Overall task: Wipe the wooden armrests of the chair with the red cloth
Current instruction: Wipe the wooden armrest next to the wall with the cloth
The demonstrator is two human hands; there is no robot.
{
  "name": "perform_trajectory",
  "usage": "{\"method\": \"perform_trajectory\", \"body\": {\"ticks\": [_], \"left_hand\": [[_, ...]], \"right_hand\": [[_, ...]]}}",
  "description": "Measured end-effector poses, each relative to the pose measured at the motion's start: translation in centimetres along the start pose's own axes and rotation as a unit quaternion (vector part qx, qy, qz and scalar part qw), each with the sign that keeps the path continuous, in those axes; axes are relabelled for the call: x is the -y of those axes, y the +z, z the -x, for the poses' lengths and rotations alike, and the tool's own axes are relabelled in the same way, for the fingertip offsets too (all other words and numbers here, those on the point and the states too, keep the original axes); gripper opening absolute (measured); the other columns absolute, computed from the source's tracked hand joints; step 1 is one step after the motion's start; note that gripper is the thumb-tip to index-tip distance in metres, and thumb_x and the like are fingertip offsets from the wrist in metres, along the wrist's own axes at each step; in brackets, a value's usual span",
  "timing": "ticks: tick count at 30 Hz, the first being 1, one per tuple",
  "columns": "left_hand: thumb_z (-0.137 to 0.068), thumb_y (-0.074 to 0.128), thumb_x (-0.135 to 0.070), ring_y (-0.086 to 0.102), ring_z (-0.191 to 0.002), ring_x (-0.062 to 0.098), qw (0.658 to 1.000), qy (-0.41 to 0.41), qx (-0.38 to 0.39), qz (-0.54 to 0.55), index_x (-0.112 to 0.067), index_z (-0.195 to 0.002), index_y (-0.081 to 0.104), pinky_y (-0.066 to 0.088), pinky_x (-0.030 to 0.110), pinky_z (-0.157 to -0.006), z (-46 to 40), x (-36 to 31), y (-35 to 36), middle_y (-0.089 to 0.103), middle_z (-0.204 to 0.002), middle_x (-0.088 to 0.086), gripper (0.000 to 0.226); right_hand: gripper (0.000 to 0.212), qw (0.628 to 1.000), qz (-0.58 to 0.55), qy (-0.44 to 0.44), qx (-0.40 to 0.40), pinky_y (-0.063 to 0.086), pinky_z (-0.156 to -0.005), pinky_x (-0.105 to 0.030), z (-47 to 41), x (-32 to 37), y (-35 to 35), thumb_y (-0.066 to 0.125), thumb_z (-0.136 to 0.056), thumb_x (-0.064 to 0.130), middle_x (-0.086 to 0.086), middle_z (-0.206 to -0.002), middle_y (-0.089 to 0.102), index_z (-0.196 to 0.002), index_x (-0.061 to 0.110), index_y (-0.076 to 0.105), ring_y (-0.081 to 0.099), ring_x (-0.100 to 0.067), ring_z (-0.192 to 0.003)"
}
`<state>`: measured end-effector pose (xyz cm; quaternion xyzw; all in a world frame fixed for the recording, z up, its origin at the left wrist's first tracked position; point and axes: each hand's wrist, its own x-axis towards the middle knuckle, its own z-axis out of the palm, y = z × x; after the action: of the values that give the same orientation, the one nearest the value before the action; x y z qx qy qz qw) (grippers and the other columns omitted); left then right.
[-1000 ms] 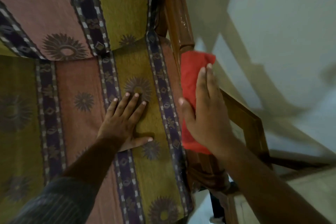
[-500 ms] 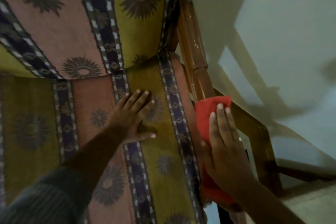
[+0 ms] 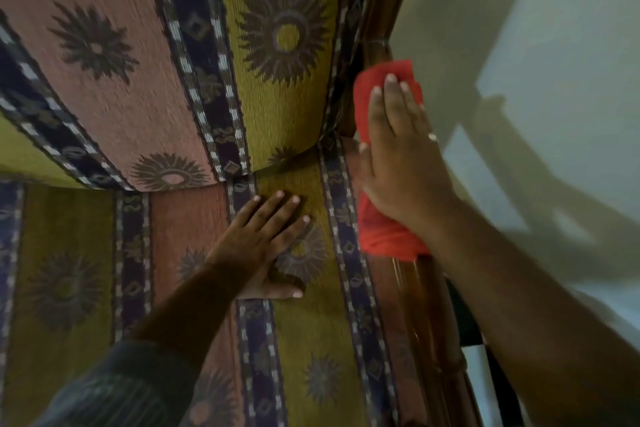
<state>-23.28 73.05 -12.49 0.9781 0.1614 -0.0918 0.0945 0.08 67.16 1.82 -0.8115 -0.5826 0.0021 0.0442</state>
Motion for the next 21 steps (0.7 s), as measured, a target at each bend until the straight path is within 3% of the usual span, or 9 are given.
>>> {"method": "perform_trajectory", "body": {"ticks": [5,12,17,21], "left_hand": [[-0.069,0.027,-0.099,0.018,-0.151,0.036,1.000,0.000,0.005,0.004,-0.020,-0.158,0.019,0.008,0.054,-0.121,-0.1,0.2,0.0,0.021,-0.165,0.014,0.119],[-0.068,0.029,-0.100,0.017,-0.152,0.036,0.999,-0.002,0.011,0.030,-0.020,-0.158,0.019,0.011,0.055,-0.120,-0.1,0.3,0.1,0.020,-0.165,0.013,0.121],[-0.068,0.030,-0.099,0.015,-0.151,0.035,1.000,0.000,0.007,0.030,-0.019,-0.158,0.022,0.012,0.056,-0.120,-0.2,0.3,0.4,0.019,-0.165,0.013,0.121],[-0.067,0.030,-0.099,0.015,-0.152,0.035,1.000,-0.001,0.012,0.023,-0.020,-0.158,0.020,0.011,0.056,-0.121,-0.3,0.4,0.5,0.018,-0.165,0.013,0.121]], "right_hand": [[0.069,1.000,-0.009,0.006,-0.005,0.011,-0.125,-0.047,-5.1,0.1,-0.4,0.039,-0.102,0.031,-0.020,-0.167,0.008,-0.158,0.002,0.010,0.008,-0.036,-0.154],[0.065,0.998,-0.047,0.030,0.015,0.014,-0.120,-0.045,2.5,0.6,-1.0,0.034,-0.101,0.030,-0.023,-0.164,0.017,-0.156,0.000,0.017,0.016,-0.039,-0.152],[0.070,0.998,-0.055,0.022,0.025,0.008,-0.121,-0.041,-3.8,-0.3,-1.2,0.040,-0.101,0.033,-0.018,-0.167,0.008,-0.158,0.005,0.010,0.007,-0.036,-0.154],[0.071,0.998,-0.057,0.039,0.000,0.013,-0.123,-0.042,-6.5,-0.2,-1.2,0.044,-0.098,0.032,-0.020,-0.164,0.016,-0.157,0.005,0.017,0.013,-0.037,-0.153]]}}
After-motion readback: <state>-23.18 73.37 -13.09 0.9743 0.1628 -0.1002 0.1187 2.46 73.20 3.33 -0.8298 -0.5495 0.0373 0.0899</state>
